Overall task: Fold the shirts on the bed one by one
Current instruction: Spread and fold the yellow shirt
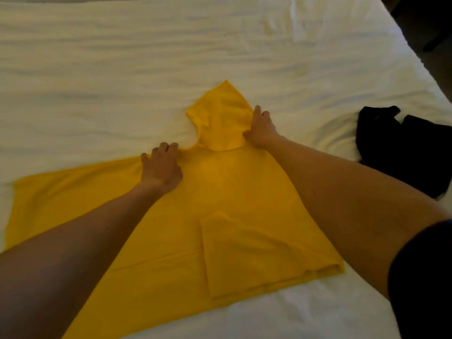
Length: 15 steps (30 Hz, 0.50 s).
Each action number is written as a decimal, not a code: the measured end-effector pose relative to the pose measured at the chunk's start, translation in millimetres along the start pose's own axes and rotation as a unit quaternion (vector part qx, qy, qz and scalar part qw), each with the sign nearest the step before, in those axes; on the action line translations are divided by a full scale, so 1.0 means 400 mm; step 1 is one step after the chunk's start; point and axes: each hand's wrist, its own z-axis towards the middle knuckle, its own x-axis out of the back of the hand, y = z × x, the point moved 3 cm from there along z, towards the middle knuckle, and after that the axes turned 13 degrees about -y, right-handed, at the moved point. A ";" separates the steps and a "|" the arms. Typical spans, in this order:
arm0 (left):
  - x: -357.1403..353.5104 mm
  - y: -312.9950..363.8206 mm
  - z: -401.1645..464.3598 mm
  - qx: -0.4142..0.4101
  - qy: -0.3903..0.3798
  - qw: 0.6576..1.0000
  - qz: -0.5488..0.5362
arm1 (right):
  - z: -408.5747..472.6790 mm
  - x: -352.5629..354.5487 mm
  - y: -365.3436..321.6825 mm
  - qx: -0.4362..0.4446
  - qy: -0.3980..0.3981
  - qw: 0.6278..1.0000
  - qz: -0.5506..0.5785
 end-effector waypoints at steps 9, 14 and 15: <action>0.026 -0.017 -0.089 -0.124 0.181 0.974 -0.052 | -0.119 0.020 0.068 0.115 0.187 0.968 0.123; -0.075 -0.036 -0.257 -0.207 0.243 0.947 0.016 | -0.330 -0.098 0.165 0.144 0.284 0.929 0.188; -0.109 -0.038 -0.284 -0.224 0.236 0.945 0.025 | -0.368 -0.135 0.187 0.135 0.283 0.930 0.189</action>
